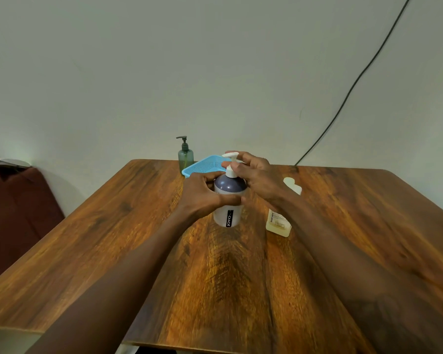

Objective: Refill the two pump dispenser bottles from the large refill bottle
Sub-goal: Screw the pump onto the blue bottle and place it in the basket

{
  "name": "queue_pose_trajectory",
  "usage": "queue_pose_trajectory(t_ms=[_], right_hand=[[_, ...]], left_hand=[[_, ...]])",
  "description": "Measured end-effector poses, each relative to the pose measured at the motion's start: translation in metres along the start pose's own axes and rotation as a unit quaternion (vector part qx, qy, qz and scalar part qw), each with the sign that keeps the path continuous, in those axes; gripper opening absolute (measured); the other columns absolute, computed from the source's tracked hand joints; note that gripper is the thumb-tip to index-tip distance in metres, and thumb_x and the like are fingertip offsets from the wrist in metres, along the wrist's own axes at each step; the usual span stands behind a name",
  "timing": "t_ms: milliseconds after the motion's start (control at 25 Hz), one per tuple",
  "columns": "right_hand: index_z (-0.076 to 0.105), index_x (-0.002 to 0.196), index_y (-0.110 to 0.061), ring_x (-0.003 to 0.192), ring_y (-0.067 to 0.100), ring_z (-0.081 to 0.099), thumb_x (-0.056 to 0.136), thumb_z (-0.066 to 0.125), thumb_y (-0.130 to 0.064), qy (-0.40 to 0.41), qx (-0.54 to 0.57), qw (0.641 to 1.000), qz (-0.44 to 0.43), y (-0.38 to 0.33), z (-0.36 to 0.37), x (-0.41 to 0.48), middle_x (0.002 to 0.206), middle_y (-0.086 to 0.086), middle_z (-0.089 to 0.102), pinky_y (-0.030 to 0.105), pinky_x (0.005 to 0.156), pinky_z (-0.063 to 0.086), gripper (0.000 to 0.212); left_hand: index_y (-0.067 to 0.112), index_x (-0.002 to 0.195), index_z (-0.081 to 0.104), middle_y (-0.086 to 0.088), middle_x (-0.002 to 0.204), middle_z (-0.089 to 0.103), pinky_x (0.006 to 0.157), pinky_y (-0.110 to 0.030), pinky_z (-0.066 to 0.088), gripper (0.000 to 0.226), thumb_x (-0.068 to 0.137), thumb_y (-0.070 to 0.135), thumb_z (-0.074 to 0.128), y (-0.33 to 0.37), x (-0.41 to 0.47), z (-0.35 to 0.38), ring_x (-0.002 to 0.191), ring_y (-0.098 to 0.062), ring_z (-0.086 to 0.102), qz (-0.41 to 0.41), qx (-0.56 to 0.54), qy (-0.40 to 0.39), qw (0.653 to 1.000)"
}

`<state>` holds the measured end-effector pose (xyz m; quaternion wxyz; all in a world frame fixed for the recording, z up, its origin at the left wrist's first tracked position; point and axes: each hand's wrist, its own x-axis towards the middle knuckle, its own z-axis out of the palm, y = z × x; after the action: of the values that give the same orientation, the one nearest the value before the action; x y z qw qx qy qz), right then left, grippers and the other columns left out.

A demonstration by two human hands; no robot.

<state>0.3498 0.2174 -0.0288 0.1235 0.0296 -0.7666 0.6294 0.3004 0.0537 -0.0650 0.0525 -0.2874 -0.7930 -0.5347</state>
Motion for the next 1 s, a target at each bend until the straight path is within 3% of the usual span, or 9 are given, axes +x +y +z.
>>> queue_pose_trajectory(t_ms=[80, 160, 240, 320, 440, 600, 720, 840, 1000], right_hand=[[0.070, 0.123, -0.014, 0.104, 0.015, 0.073, 0.092, 0.076, -0.021, 0.028, -0.047, 0.998, -0.030, 0.005, -0.004, 0.001, 0.113, 0.001, 0.076, 0.027, 0.085, 0.062, 0.032], [0.077, 0.099, -0.012, 0.085, 0.014, 0.076, 0.073, 0.092, -0.034, 0.137, -0.128, 0.981, -0.048, 0.010, -0.002, 0.001, 0.094, -0.002, 0.078, 0.026, 0.073, 0.063, 0.037], [0.072, 0.085, -0.015, 0.078, 0.014, 0.074, 0.065, 0.094, -0.046, 0.182, -0.150, 0.970, -0.056, 0.014, 0.002, 0.001, 0.084, -0.005, 0.076, 0.027, 0.067, 0.063, 0.043], [0.066, 0.102, -0.023, 0.096, 0.009, 0.070, 0.075, 0.088, -0.046, 0.119, -0.125, 0.984, -0.048, 0.013, 0.004, 0.000, 0.105, -0.010, 0.074, 0.024, 0.075, 0.062, 0.042], [0.060, 0.135, -0.023, 0.112, 0.014, 0.068, 0.094, 0.073, -0.025, 0.000, -0.039, 0.999, -0.008, 0.010, 0.003, 0.000, 0.124, -0.003, 0.070, 0.031, 0.089, 0.061, 0.042], [0.076, 0.115, -0.014, 0.099, 0.015, 0.075, 0.084, 0.083, -0.017, 0.114, -0.119, 0.985, -0.055, 0.020, 0.012, 0.004, 0.114, 0.005, 0.077, 0.036, 0.082, 0.064, 0.032], [0.077, 0.114, -0.014, 0.095, 0.013, 0.075, 0.082, 0.086, -0.022, 0.176, -0.161, 0.967, -0.093, 0.027, 0.028, 0.007, 0.112, 0.004, 0.077, 0.024, 0.075, 0.063, 0.034], [0.074, 0.123, -0.015, 0.094, 0.007, 0.072, 0.083, 0.085, -0.026, 0.161, -0.153, 0.969, -0.112, 0.028, 0.032, 0.014, 0.114, 0.000, 0.076, 0.016, 0.078, 0.059, 0.042], [0.065, 0.135, -0.017, 0.107, 0.002, 0.064, 0.083, 0.085, -0.023, 0.110, -0.155, 0.975, -0.116, 0.028, 0.031, 0.035, 0.129, -0.002, 0.070, 0.020, 0.093, 0.054, 0.056]], left_hand=[[0.039, 0.104, 0.065, 0.013, 0.099, 0.073, 0.077, -0.018, 0.059, 0.052, 0.063, 0.035, 0.096, -0.001, -0.001, -0.002, 0.090, -0.001, 0.069, 0.002, 0.008, 0.001, 1.000], [0.042, 0.103, 0.064, 0.017, 0.098, 0.073, 0.075, -0.017, 0.059, 0.053, 0.061, 0.034, 0.097, -0.002, -0.004, 0.000, 0.089, 0.001, 0.070, 0.010, -0.004, 0.001, 1.000], [0.045, 0.103, 0.062, 0.020, 0.097, 0.073, 0.073, -0.016, 0.058, 0.054, 0.062, 0.034, 0.097, -0.003, -0.005, 0.002, 0.088, 0.005, 0.070, 0.014, -0.026, 0.008, 1.000], [0.044, 0.108, 0.061, 0.020, 0.100, 0.072, 0.073, -0.014, 0.057, 0.056, 0.065, 0.034, 0.095, -0.002, -0.003, 0.002, 0.088, 0.006, 0.069, 0.018, -0.036, 0.002, 0.999], [0.033, 0.120, 0.066, 0.011, 0.111, 0.074, 0.081, -0.024, 0.061, 0.067, 0.060, 0.039, 0.097, -0.007, -0.001, 0.001, 0.096, -0.002, 0.071, 0.022, -0.030, -0.005, 0.999], [0.038, 0.118, 0.067, 0.016, 0.108, 0.072, 0.080, -0.025, 0.061, 0.067, 0.057, 0.048, 0.093, -0.013, -0.002, 0.012, 0.096, -0.001, 0.069, 0.045, 0.006, 0.037, 0.998], [0.029, 0.121, 0.070, 0.019, 0.106, 0.069, 0.074, -0.012, 0.056, 0.071, 0.057, 0.050, 0.092, -0.019, -0.002, 0.019, 0.093, 0.004, 0.066, 0.052, 0.042, 0.099, 0.993], [0.024, 0.120, 0.070, 0.015, 0.105, 0.071, 0.079, -0.011, 0.055, 0.068, 0.061, 0.047, 0.092, -0.028, 0.007, 0.014, 0.093, 0.001, 0.068, 0.070, 0.041, 0.129, 0.988], [0.018, 0.112, 0.073, 0.012, 0.097, 0.072, 0.073, -0.011, 0.054, 0.057, 0.063, 0.041, 0.092, -0.033, 0.028, 0.000, 0.085, -0.002, 0.070, 0.094, 0.024, 0.156, 0.983]])
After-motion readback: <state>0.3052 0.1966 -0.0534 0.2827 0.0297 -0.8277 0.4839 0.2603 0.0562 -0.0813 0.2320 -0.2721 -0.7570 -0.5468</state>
